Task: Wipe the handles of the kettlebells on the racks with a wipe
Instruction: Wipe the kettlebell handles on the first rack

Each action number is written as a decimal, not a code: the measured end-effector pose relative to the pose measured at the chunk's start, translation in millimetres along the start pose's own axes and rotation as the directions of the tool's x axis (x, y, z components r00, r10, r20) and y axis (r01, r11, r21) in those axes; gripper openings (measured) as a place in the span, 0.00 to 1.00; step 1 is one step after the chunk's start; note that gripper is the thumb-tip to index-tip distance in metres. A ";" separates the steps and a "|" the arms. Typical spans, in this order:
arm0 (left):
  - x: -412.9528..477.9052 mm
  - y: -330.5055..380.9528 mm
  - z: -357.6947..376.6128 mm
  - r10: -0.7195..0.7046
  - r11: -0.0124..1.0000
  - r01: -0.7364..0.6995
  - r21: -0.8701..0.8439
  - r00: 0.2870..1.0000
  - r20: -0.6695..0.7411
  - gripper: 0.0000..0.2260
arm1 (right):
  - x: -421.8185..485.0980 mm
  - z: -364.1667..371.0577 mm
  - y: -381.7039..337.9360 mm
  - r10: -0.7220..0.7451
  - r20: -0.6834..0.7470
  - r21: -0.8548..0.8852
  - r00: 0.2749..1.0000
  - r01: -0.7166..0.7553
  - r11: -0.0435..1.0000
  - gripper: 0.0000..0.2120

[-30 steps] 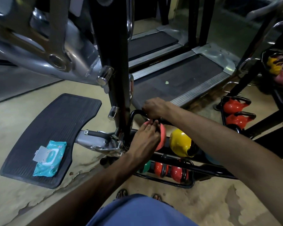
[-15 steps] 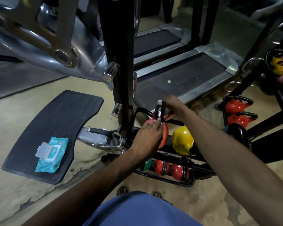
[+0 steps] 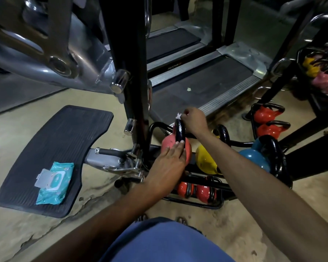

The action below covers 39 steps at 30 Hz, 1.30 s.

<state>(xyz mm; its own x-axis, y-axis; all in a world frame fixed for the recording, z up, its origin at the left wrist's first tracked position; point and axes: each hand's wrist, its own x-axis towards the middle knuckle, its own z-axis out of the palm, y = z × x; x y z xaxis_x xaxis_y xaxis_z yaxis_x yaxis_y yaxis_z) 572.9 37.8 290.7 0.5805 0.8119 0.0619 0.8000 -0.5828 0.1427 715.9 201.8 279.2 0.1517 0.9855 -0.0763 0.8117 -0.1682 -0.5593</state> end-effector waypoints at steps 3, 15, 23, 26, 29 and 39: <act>0.7 2.6 -3.7 -0.015 0.999 0.018 -0.051 0.999 0.049 0.35 | 1.8 -6.4 -23.7 -0.155 0.192 -0.314 0.969 0.211 0.926 0.11; -16.1 -5.1 10.0 0.063 0.997 -0.060 -0.055 0.996 0.058 0.32 | -34.1 -21.6 -69.1 -0.235 0.761 -0.587 0.605 0.796 0.148 0.08; -22.6 0.4 10.2 0.115 0.992 -0.113 -0.049 0.993 0.031 0.28 | -53.5 -18.1 -57.2 -0.254 0.851 -0.381 0.461 0.873 0.305 0.10; -27.2 2.1 10.2 0.099 0.991 -0.095 -0.092 0.995 0.032 0.32 | -34.1 -35.0 -45.6 -0.440 0.717 -0.506 0.540 0.838 0.205 0.12; -25.2 -1.4 5.6 0.091 0.993 -0.085 -0.087 0.994 0.060 0.32 | -49.8 -34.9 -39.4 -0.459 0.751 -0.400 0.474 0.881 0.254 0.11; -2.3 -15.1 -7.8 0.076 0.993 -0.072 -0.092 0.996 0.039 0.33 | -12.9 -46.5 -39.0 -0.451 0.631 -0.435 0.631 0.770 0.467 0.12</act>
<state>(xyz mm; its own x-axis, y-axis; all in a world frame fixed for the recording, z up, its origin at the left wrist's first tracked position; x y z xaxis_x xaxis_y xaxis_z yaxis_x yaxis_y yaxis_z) 558.3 45.0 296.1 0.6452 0.7633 0.0335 0.7386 -0.6344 0.2278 708.5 194.6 340.3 -0.6266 0.7121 -0.3168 0.7415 0.6698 0.0390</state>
